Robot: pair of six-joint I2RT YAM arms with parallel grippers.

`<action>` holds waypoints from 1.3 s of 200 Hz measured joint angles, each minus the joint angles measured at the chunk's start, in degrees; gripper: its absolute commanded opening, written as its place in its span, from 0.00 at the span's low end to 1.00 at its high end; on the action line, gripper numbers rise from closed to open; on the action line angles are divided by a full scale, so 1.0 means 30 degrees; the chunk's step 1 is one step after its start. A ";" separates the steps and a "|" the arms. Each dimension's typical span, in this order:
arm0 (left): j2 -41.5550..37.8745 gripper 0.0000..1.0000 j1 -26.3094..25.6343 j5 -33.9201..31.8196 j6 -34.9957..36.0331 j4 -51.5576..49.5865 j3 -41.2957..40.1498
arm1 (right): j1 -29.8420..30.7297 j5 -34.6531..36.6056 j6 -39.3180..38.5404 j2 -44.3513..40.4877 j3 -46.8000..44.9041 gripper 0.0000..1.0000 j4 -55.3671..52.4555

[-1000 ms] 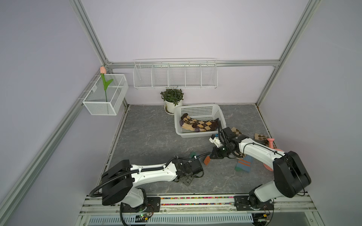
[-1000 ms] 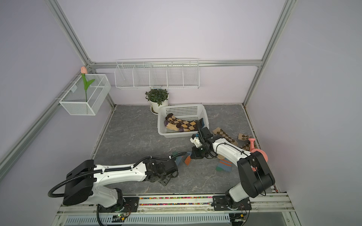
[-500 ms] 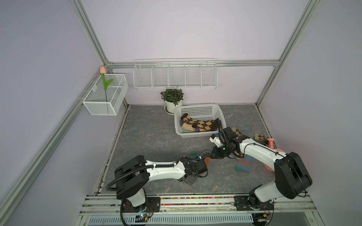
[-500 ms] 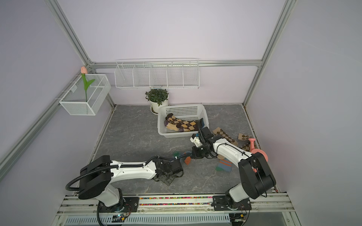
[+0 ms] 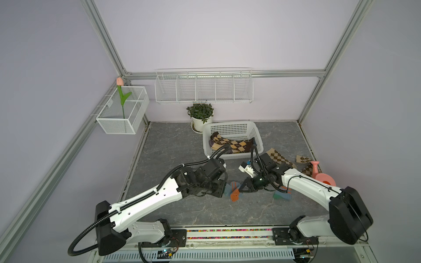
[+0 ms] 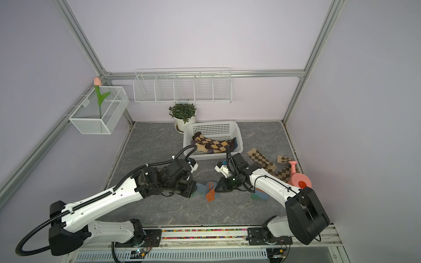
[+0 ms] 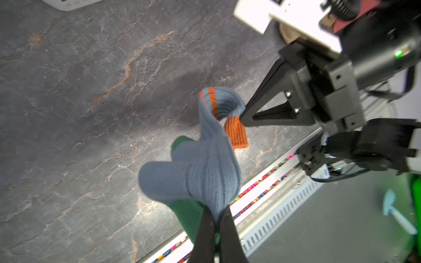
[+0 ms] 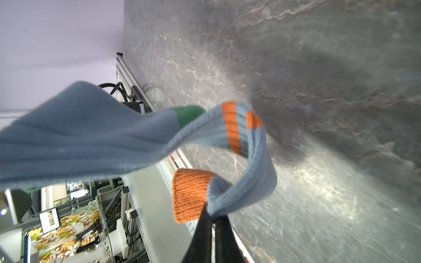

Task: Place the socks together as a pair
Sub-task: Flatten out the sock at the center of the board.

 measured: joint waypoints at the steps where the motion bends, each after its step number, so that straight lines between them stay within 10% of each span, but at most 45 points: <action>1: -0.0007 0.00 0.0058 0.0058 0.0007 0.0000 0.0000 | 0.0000 -0.0036 0.0022 -0.0015 -0.0022 0.07 0.0029; 82: 0.3825 0.00 0.5217 0.3927 0.1086 0.1144 -0.2193 | -0.0335 -0.0408 0.0379 0.0459 -0.0568 0.07 0.0969; 205: -0.1581 0.00 0.5340 0.7380 0.0233 0.1093 -0.3315 | 0.1617 -0.3104 0.2885 -0.1770 -0.2004 0.07 0.3745; 260: 0.2470 0.03 0.5472 0.5821 0.0532 0.1443 -0.2973 | -0.1027 -0.4029 0.3942 -0.0022 -0.3016 0.15 0.6528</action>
